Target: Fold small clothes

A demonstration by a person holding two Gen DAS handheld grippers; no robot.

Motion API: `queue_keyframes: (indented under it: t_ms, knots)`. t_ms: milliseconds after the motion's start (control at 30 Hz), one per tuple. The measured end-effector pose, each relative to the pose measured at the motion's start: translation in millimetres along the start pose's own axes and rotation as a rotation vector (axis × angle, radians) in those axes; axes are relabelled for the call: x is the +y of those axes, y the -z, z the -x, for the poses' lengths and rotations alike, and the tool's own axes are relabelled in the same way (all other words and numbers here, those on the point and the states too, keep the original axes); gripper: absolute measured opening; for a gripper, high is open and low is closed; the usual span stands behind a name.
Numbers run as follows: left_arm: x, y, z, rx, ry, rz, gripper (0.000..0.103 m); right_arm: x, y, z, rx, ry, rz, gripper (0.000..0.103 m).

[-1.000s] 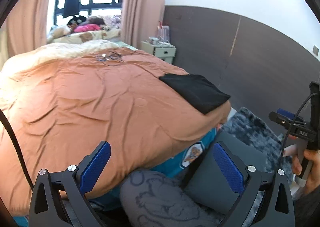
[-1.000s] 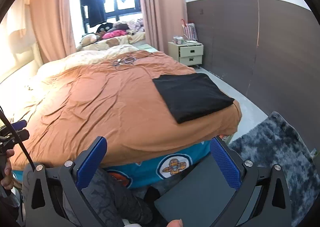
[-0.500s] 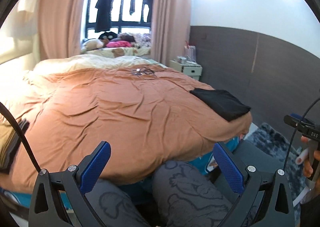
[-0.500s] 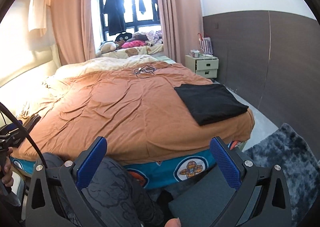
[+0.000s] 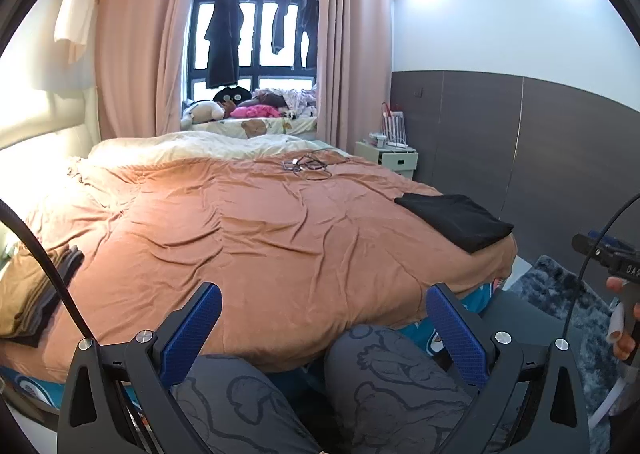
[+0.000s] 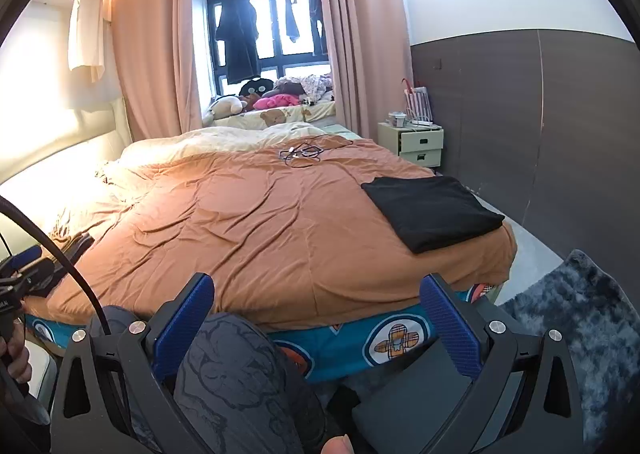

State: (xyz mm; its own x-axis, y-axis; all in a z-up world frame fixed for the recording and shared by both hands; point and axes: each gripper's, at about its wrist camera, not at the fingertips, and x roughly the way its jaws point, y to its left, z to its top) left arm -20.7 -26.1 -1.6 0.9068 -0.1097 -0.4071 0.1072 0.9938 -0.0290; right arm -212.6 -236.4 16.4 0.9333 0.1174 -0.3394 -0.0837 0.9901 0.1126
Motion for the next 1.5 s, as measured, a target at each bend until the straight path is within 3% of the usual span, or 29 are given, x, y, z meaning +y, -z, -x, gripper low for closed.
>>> queue_keyframes:
  t_ms: [1500]
  knots:
    - [15, 2, 44, -0.047, -0.025, 0.063, 0.103, 30, 12, 15, 0.001, -0.028, -0.034, 0.103]
